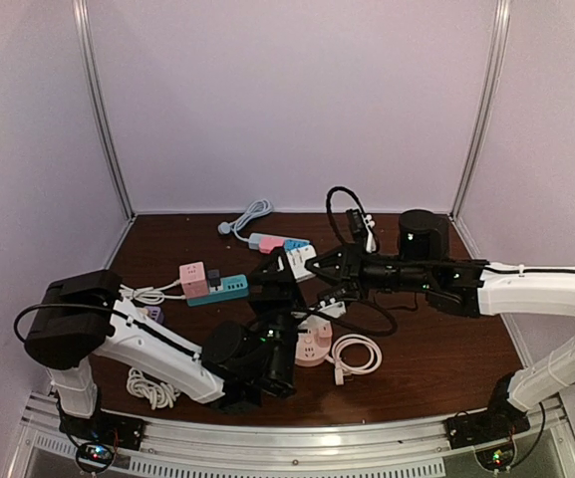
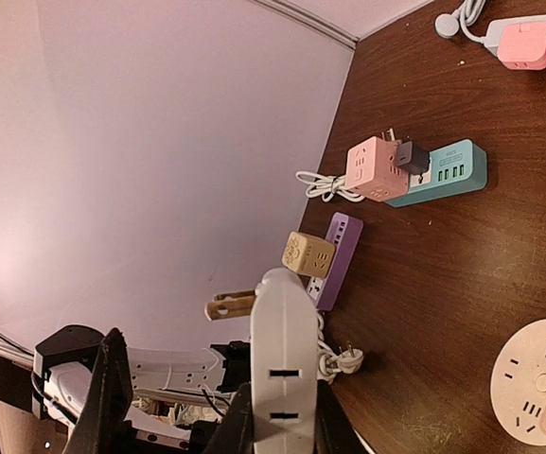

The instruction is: Pull the plug off the socket

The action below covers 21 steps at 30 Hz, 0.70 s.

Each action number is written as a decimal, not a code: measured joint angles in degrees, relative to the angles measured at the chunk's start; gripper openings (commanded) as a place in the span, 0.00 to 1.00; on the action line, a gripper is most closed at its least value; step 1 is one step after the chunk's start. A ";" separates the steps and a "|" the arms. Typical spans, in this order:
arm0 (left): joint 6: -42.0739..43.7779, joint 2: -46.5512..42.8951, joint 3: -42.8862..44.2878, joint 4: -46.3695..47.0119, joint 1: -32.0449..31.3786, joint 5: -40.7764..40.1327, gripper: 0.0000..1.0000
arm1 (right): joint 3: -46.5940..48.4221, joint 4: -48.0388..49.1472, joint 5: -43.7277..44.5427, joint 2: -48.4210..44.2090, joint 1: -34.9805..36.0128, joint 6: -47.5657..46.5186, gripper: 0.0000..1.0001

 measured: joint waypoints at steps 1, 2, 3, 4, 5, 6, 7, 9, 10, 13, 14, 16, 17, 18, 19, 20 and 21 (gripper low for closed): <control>-0.28 -0.09 -0.02 0.00 0.02 -0.26 0.94 | -0.20 0.28 -0.04 0.00 -0.44 -0.04 0.00; -0.63 -0.15 -0.07 -0.04 0.00 -0.55 0.97 | -0.42 0.55 -0.13 0.00 -1.05 0.00 0.00; -1.01 -0.20 -0.15 -0.04 0.00 -0.87 0.98 | -0.61 0.79 -0.22 0.00 -1.49 -0.02 0.00; -1.42 -0.24 -0.33 -0.02 0.00 -1.33 0.98 | -0.74 0.74 -0.04 0.00 -2.60 -0.22 0.00; -1.75 -0.44 -0.66 0.00 0.00 -1.68 0.98 | -0.96 0.59 0.11 0.00 -3.78 -0.44 0.00; -1.99 -0.68 -0.92 0.00 0.00 -1.97 0.98 | -1.16 0.37 0.35 0.00 -4.87 -0.57 0.00; -2.29 -1.03 -1.27 0.02 0.00 -2.36 0.98 | -1.49 0.28 0.61 0.00 -6.25 -0.74 0.00; -2.75 -1.86 -1.88 0.07 0.00 -2.99 0.98 | -2.03 -0.09 1.11 0.02 -8.68 -1.14 0.00; -2.86 -2.19 -2.12 0.09 0.00 -3.26 0.98 | -2.29 -0.17 1.29 0.02 -9.75 -1.42 0.00; -2.91 -2.78 -3.15 0.15 0.00 -3.76 0.98 | -2.95 -0.68 1.57 0.09 -12.48 -2.29 0.00; -2.91 -2.82 -3.50 0.17 0.00 -3.91 0.98 | -3.21 -0.94 1.60 0.11 -13.38 -2.58 0.00; -2.73 -2.82 -4.15 0.15 0.00 -4.07 0.98 | -3.78 -1.22 1.64 0.20 -14.93 -3.13 0.00; -2.62 -2.84 -4.35 0.15 0.00 -4.09 0.98 | -4.02 -1.46 1.68 0.26 -15.67 -3.52 0.00; -2.40 -2.86 -4.63 0.13 0.00 -4.09 0.98 | -4.17 -1.62 1.73 0.31 -16.31 -3.80 0.00; -2.08 -2.89 -4.85 0.15 0.00 -4.04 0.98 | -4.33 -1.92 1.77 0.39 -17.09 -4.15 0.00; -1.60 -2.95 -5.11 0.15 0.00 -4.00 0.98 | -4.46 -2.23 1.79 0.50 -17.94 -4.50 0.00; -0.98 -2.97 -5.44 0.17 0.00 -3.98 0.98 | -4.55 -2.56 1.84 0.61 -18.73 -4.98 0.00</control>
